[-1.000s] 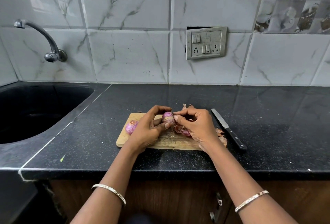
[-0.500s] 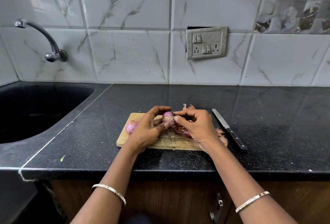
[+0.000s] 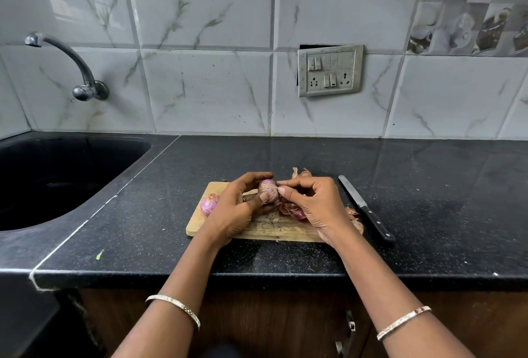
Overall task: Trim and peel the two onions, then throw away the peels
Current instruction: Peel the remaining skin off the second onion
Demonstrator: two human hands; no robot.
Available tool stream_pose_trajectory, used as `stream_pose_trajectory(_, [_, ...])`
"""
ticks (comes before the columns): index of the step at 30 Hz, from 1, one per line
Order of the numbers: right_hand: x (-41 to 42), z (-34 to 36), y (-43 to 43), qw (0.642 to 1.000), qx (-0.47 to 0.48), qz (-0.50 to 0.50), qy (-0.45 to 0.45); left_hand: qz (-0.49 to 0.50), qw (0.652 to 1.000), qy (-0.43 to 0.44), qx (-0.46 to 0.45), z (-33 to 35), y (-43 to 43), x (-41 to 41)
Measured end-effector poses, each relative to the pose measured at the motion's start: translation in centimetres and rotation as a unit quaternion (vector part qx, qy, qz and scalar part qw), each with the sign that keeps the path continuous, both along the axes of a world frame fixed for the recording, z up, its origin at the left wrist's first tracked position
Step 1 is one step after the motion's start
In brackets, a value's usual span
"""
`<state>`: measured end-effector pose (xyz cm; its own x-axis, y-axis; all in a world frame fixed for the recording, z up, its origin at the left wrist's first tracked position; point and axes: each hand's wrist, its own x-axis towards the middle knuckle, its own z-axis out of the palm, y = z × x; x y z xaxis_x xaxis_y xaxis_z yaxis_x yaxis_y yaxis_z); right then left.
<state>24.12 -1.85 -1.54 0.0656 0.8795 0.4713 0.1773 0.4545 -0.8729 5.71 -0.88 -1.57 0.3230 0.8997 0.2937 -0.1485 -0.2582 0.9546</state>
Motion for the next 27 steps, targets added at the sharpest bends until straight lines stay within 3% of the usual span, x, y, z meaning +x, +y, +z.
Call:
stream_pose_trajectory(20, [-0.04,0.05,-0.14,1.000,-0.014,-0.013,-0.004,-0.014,1.000,0.007,-0.008,0.48,-0.57,-0.20])
stream_pose_trajectory(27, [-0.24,0.28,-0.34,1.000,-0.008,-0.018,-0.010,0.006,0.999,0.023,0.031,0.57,-0.62,-0.35])
